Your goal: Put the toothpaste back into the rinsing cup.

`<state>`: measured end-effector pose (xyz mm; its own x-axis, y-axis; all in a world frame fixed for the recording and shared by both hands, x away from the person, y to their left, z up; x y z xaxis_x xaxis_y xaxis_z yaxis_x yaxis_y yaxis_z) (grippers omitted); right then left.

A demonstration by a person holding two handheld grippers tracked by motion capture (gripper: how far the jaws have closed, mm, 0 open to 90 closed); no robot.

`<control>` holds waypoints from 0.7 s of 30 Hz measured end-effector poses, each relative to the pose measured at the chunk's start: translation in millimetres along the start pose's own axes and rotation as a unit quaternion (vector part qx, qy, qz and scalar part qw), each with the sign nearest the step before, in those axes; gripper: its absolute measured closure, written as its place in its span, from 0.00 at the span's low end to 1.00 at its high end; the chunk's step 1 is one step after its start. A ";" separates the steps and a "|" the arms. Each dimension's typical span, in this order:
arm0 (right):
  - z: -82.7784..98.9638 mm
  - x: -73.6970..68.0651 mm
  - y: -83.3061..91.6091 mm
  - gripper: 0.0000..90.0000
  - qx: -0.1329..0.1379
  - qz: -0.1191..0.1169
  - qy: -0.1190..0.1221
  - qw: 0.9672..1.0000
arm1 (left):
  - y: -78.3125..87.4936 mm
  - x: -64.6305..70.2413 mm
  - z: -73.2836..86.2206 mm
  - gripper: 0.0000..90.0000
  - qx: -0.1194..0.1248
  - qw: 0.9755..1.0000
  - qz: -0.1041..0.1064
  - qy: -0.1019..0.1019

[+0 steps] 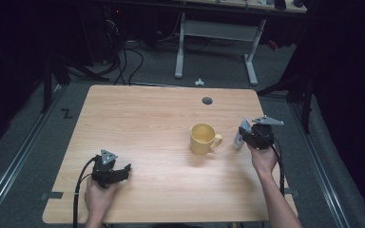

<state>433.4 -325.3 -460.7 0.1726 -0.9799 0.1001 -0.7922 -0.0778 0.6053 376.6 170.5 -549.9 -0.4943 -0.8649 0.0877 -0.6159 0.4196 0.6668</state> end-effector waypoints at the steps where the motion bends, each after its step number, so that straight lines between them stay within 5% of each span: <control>1: -0.1 0.2 0.1 0.76 0.000 -0.001 0.000 1.000 | 0.0 0.0 0.0 0.27 0.000 1.000 0.000 0.000; 21: -6.3 -3.7 13.4 0.78 0.006 -0.037 0.014 0.999 | 0.0 0.0 0.0 0.27 0.000 1.000 0.000 0.000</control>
<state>425.9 -321.6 -448.0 0.2470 -0.9659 0.0773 -0.7836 -0.1521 0.6024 376.6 170.5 -549.9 -0.4943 -0.8649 0.0877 -0.6158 0.4195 0.6669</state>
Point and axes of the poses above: each handheld gripper's, and its own axes: y roughly backward along the jaws, z roughly out of its underside, x roughly to its right, the point moved 2 cm from there along -y, roughly forward along the jaws, and after that the axes turned 6 degrees about z, right-handed, at the moved point
